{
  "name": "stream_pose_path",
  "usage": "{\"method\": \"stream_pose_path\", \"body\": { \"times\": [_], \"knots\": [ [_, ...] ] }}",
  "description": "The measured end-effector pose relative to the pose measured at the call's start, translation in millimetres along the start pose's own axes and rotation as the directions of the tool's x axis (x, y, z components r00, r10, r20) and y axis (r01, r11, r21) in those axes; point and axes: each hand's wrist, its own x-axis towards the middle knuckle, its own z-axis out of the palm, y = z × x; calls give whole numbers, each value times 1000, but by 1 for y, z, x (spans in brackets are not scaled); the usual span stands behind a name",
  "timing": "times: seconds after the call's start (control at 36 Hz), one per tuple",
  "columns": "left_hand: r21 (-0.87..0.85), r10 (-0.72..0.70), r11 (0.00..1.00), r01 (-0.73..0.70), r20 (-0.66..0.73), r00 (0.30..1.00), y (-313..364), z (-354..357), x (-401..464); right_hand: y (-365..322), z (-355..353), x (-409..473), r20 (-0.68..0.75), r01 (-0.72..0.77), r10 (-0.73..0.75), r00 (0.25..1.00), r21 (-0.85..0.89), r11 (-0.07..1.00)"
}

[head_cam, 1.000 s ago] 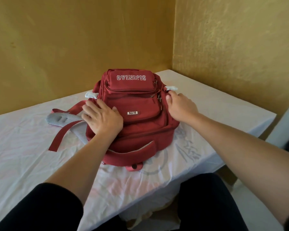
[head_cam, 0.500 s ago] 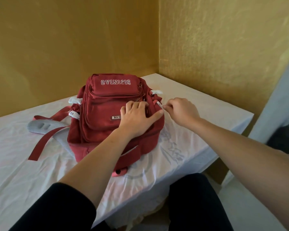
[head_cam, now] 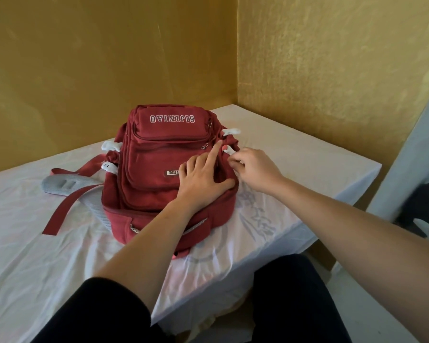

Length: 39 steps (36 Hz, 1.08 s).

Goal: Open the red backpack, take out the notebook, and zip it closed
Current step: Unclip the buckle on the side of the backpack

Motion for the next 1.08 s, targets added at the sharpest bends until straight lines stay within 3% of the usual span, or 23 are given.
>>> {"method": "stream_pose_path", "body": {
  "times": [0.19,0.44,0.67,0.83,1.08],
  "knots": [
    [123,28,992,-38,88,996,-1,2,2,12,2,-14,125,17,-18,992,9,1000],
    [153,-10,988,6,20,1000,1,5,-3,23,-3,-14,-81,-118,113,990,-59,991],
    [112,-95,990,92,27,995,-2,3,-1,25,4,-8,-14,-232,232,973,-140,963],
    [85,-81,993,78,28,996,-3,3,-2,23,14,0,11,-219,219,976,67,973],
    [0,-32,999,33,-122,992,-1,-1,-8,9,16,18,-124,-238,276,953,257,937]
  ]
}}
